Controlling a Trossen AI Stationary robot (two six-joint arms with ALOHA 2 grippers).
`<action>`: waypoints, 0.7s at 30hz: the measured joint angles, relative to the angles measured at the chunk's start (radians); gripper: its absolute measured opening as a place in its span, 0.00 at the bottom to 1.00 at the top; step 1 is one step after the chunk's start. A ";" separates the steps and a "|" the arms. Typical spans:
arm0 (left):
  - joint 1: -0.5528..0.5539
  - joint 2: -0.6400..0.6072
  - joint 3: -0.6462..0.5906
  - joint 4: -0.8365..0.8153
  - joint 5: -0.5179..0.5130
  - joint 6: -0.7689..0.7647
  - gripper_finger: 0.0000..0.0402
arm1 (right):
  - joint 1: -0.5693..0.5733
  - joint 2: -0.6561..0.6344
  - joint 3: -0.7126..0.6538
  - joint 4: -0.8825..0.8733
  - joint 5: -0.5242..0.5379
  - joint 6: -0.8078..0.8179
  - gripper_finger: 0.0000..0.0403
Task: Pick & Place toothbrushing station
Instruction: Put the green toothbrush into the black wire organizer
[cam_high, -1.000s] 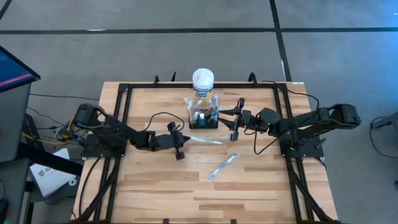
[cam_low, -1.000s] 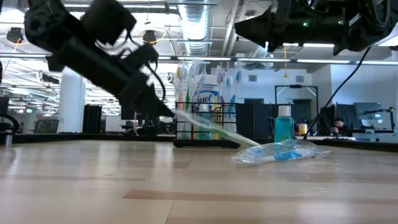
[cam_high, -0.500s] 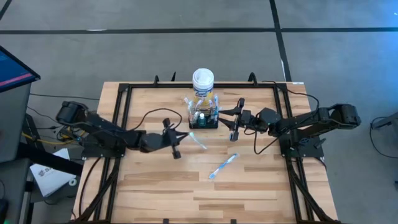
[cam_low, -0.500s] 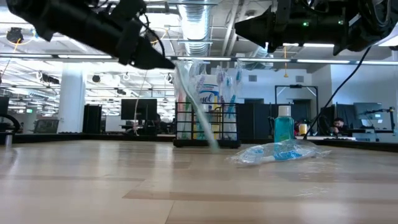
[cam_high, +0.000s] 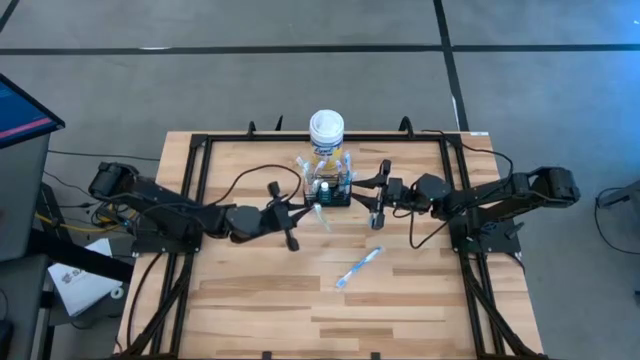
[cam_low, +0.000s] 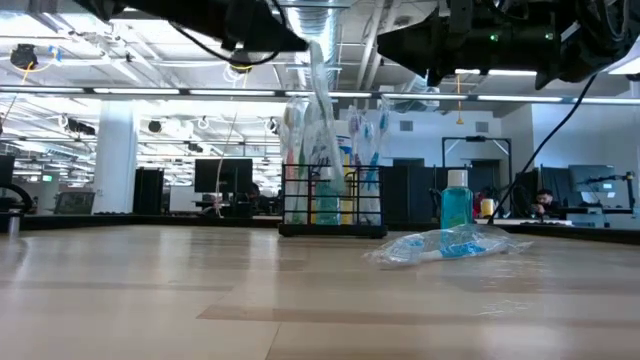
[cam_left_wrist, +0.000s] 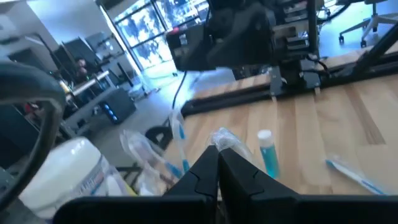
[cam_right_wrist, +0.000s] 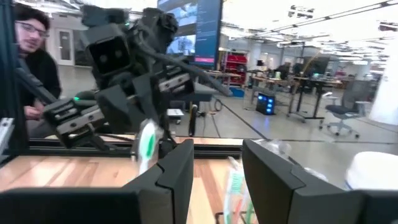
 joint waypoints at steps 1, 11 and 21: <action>0.000 0.000 0.011 -0.001 0.000 0.015 0.00 | 0.000 0.000 0.004 -0.004 -0.007 0.005 0.31; 0.000 0.000 0.081 -0.006 0.001 0.093 0.00 | 0.000 0.000 0.106 -0.234 -0.084 0.078 0.31; 0.000 0.000 0.081 -0.008 0.001 0.099 0.00 | 0.007 0.052 0.159 -0.260 -0.180 0.135 0.31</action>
